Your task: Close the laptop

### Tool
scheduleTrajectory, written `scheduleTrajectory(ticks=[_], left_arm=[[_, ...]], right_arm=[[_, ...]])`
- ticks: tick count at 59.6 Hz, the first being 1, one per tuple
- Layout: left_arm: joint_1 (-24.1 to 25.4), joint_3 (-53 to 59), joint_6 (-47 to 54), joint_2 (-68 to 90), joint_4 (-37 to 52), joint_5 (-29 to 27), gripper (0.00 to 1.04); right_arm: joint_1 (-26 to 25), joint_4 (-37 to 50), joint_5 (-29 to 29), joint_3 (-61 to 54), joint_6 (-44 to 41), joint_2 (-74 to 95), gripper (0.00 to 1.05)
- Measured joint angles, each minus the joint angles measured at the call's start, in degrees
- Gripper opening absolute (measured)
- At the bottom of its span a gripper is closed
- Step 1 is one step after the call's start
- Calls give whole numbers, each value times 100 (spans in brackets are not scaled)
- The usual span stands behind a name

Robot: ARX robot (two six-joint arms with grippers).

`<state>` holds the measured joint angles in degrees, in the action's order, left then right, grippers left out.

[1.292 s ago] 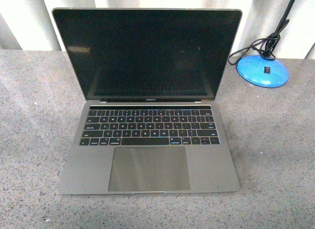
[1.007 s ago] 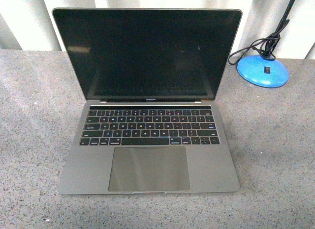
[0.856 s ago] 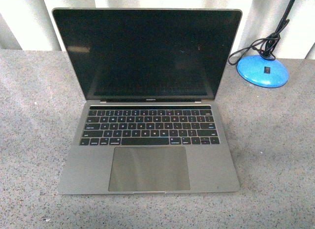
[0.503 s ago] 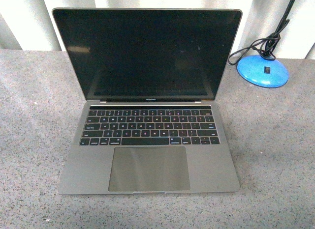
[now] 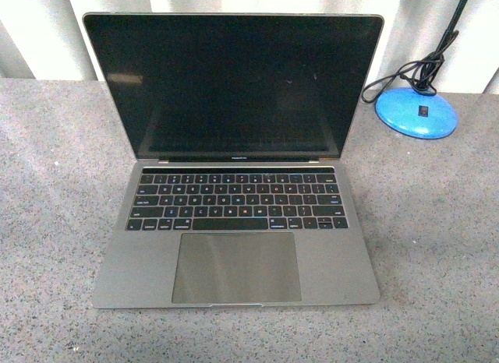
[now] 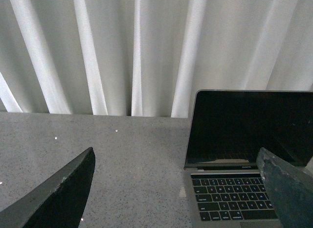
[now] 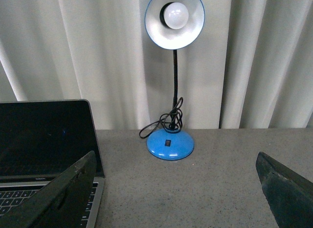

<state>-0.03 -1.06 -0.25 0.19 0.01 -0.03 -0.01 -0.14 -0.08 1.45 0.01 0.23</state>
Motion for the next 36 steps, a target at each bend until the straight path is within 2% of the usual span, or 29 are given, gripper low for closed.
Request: scheduleTrajectory(ticks=[27,28,33,36], left_arm=[[0,0,0,0,0,0,98],[-50,-17,-26,46,-59,-153,98],[-688,-433,-765,791,-1300,-2135,98],[-756,-431,-984,942,-1438,-2450,98]], right_arm=[[0,0,0,0,0,0,95],[0,0,0,0,0,0,95],[2,-2,11,0,4,2,95],[101,-737,527,258,352,313,95]])
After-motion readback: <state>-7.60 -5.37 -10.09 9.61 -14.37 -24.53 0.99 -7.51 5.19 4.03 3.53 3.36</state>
